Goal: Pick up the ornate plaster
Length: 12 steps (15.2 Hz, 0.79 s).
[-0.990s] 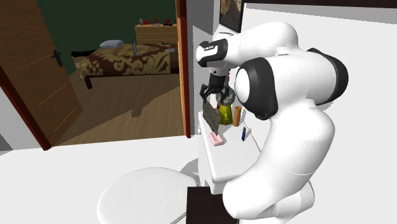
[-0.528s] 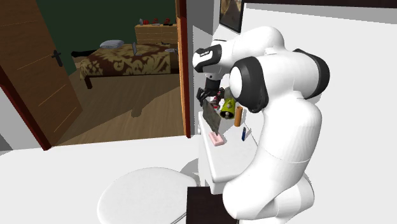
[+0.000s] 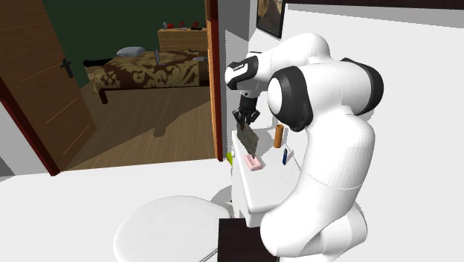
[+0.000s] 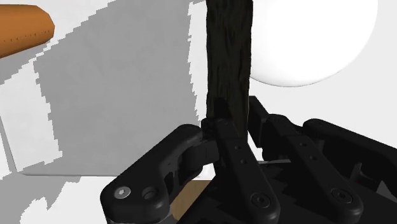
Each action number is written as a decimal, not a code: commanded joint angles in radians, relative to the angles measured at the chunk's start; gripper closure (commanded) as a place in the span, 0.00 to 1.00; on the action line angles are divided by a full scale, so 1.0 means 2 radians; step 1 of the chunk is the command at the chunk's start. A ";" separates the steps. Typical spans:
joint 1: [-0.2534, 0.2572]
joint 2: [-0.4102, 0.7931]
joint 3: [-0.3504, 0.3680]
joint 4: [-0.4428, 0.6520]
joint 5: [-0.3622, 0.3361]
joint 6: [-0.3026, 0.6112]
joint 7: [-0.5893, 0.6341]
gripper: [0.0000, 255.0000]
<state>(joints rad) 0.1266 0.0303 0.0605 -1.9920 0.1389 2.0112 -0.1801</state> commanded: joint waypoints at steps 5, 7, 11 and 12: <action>0.000 0.000 0.000 0.000 0.000 0.000 0.000 1.00; 0.000 0.000 0.000 -0.001 0.000 0.000 0.000 1.00; -0.001 -0.007 0.000 0.018 -0.001 -0.025 0.003 1.00; -0.001 -0.009 -0.001 0.023 -0.001 -0.032 0.003 1.00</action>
<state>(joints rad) 0.1258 0.0171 0.0598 -1.9544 0.1368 1.9610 -0.1742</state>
